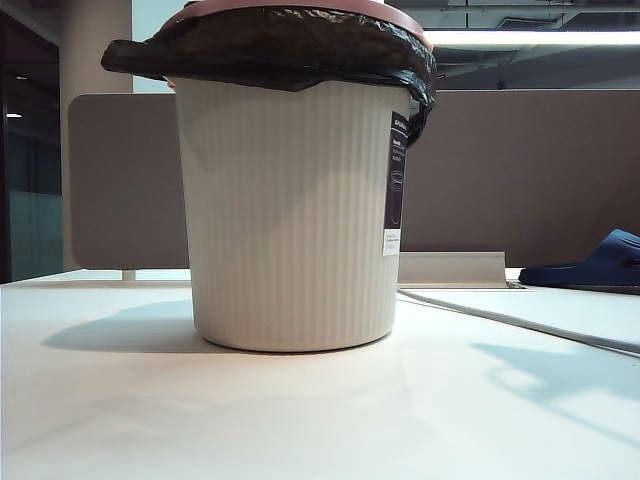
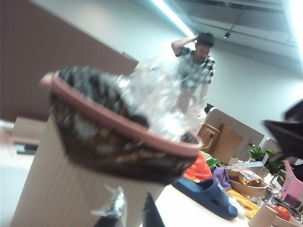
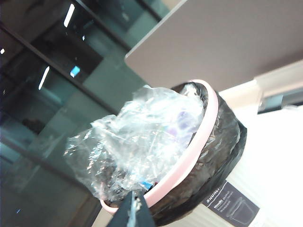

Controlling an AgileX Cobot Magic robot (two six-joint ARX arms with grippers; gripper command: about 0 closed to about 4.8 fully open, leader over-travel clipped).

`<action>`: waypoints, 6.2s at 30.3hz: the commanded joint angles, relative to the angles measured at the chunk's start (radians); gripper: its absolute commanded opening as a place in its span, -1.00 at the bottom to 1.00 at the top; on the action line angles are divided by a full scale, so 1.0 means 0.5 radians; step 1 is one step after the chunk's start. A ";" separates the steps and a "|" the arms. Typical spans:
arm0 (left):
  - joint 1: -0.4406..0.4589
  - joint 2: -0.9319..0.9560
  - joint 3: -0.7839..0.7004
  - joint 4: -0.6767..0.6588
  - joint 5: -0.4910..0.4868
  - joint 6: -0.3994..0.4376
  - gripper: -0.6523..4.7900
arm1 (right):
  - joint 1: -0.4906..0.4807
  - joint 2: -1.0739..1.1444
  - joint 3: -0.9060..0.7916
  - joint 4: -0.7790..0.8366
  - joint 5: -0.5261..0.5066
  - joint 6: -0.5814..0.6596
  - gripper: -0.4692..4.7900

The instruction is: Open the ring lid of the trash can, pull out the black garbage bag inside, and place it on the table.

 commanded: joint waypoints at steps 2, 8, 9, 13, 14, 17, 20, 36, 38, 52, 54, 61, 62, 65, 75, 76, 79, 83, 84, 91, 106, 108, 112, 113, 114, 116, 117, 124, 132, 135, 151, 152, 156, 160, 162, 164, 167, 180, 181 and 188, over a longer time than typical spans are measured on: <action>-0.001 0.017 0.283 -0.250 0.022 0.339 -0.57 | 0.173 0.249 0.082 0.029 0.010 -0.006 -0.84; -0.001 0.213 0.738 -0.678 0.032 0.683 -0.57 | 0.474 0.541 0.094 0.152 0.126 0.031 -0.84; -0.001 0.269 0.823 -0.746 0.040 0.723 -0.57 | 0.517 0.587 0.094 0.200 0.130 0.043 -0.84; -0.001 0.461 1.091 -0.896 0.162 0.851 -0.57 | 0.595 0.709 0.094 0.362 0.132 0.130 -0.73; -0.002 0.517 1.159 -0.921 0.193 0.896 -0.57 | 0.598 0.726 0.093 0.391 0.137 0.156 -0.71; -0.002 0.649 1.288 -0.965 0.298 1.036 -0.56 | 0.599 0.746 0.093 0.439 0.176 0.209 -0.59; -0.002 0.771 1.357 -0.969 0.463 1.144 -0.55 | 0.595 0.746 0.094 0.450 0.183 0.249 -0.58; -0.128 1.102 1.366 -1.021 0.461 1.501 -0.22 | 0.589 0.804 0.094 0.436 0.234 0.346 0.11; -0.206 1.137 1.366 -1.020 0.452 1.501 -0.19 | 0.589 0.816 0.093 0.433 0.236 0.346 0.11; -1.087 1.429 1.367 -1.096 -0.432 1.824 -0.08 | 0.590 0.852 0.093 0.466 0.258 0.400 0.11; -1.135 1.460 1.367 -1.080 -0.500 1.837 -0.08 | 0.590 0.861 0.094 0.484 0.256 0.412 0.11; -1.166 1.493 1.368 -0.988 -0.518 1.835 -0.08 | 0.590 0.861 0.093 0.496 0.250 0.435 0.11; -1.166 1.494 1.368 -0.983 -0.518 1.835 -0.08 | 0.590 0.861 0.093 0.498 0.249 0.435 0.11; -1.166 1.494 1.368 -0.981 -0.518 1.836 -0.08 | 0.591 0.861 0.093 0.500 0.249 0.436 0.10; -1.166 1.495 1.368 -0.981 -0.518 1.836 -0.08 | 0.594 0.876 0.093 0.594 0.194 0.504 0.11; -1.166 1.495 1.368 -0.981 -0.518 1.836 -0.08 | 0.594 0.876 0.093 0.600 0.186 0.512 0.10; -1.166 1.495 1.368 -0.981 -0.518 1.836 -0.08 | 0.594 0.876 0.093 0.601 0.161 0.517 0.10; -1.166 1.495 1.368 -0.981 -0.519 1.836 -0.08 | 0.594 0.875 0.094 0.610 0.139 0.539 0.10; -1.166 1.495 1.368 -0.981 -0.519 1.837 -0.08 | 0.594 0.875 0.094 0.626 0.120 0.557 0.10; -1.166 1.495 1.368 -0.980 -0.518 1.837 -0.08 | 0.595 0.875 0.094 0.851 0.040 0.701 0.10; -1.166 1.502 1.367 -0.890 -0.517 1.837 -0.78 | 0.599 0.874 0.096 1.104 -0.014 0.887 0.10; -1.166 1.517 1.367 -0.880 -0.517 1.838 -0.78 | 0.599 0.874 0.096 1.147 -0.015 0.920 0.10; -1.166 1.585 1.367 -0.876 -0.517 1.898 -0.78 | 0.599 0.874 0.096 1.183 -0.015 0.936 0.10; -1.166 1.614 1.367 -0.867 -0.517 1.926 -0.78 | 0.599 0.875 0.096 1.183 -0.015 0.936 0.10; -1.166 1.640 1.367 -0.854 -0.518 1.937 -0.78 | 0.599 0.875 0.096 1.182 -0.015 0.936 0.10; -1.167 1.696 1.367 -0.801 -0.519 1.957 -0.78 | 0.599 0.875 0.097 1.183 -0.014 0.941 0.10; -1.167 1.720 1.367 -0.769 -0.520 1.956 -0.78 | 0.599 0.875 0.098 1.183 -0.014 0.948 0.10; -1.174 1.818 1.368 -0.507 -0.524 1.955 -0.78 | 0.602 0.875 0.106 1.302 -0.015 1.042 0.10; -1.183 1.855 1.368 -0.384 -0.522 1.955 -0.78 | 0.605 0.875 0.153 1.318 -0.030 1.035 0.10; -1.184 1.858 1.368 -0.428 -0.517 1.955 -0.78 | 0.604 0.876 0.153 1.295 -0.056 0.989 0.10; -1.185 1.747 1.524 -0.835 -0.614 1.955 -0.78 | 0.603 0.876 0.153 0.487 0.068 0.612 0.10; -1.184 1.742 1.526 -0.848 -0.623 1.955 -0.78 | 0.603 0.876 0.153 0.465 0.065 0.603 0.10; -1.183 1.735 1.527 -0.919 -0.630 1.955 -0.78 | 0.586 0.871 0.154 0.370 0.005 0.548 0.10; -1.182 1.736 1.527 -0.957 -0.658 1.956 -0.78 | 0.548 0.867 0.156 0.429 -0.090 0.554 0.10; -1.182 1.736 1.527 -0.955 -0.658 1.957 -0.78 | 0.520 0.851 0.166 0.455 -0.135 0.555 0.10; -1.182 1.736 1.527 -0.955 -0.658 1.957 -0.78 | 0.498 0.829 0.171 0.456 -0.142 0.554 0.10; -1.182 1.736 1.527 -0.954 -0.658 1.959 -0.78 | 0.488 0.806 0.171 0.442 -0.140 0.552 0.10; -1.182 1.733 1.527 -0.983 -0.652 1.955 -0.78 | 0.487 0.809 0.168 0.312 -0.040 0.475 0.10; -1.182 1.733 1.527 -0.985 -0.652 1.955 -0.78 | 0.487 0.810 0.167 0.312 -0.040 0.475 0.10; -1.183 1.730 1.527 -0.985 -0.652 1.955 -0.78 | 0.488 0.811 0.166 0.242 0.027 0.425 0.10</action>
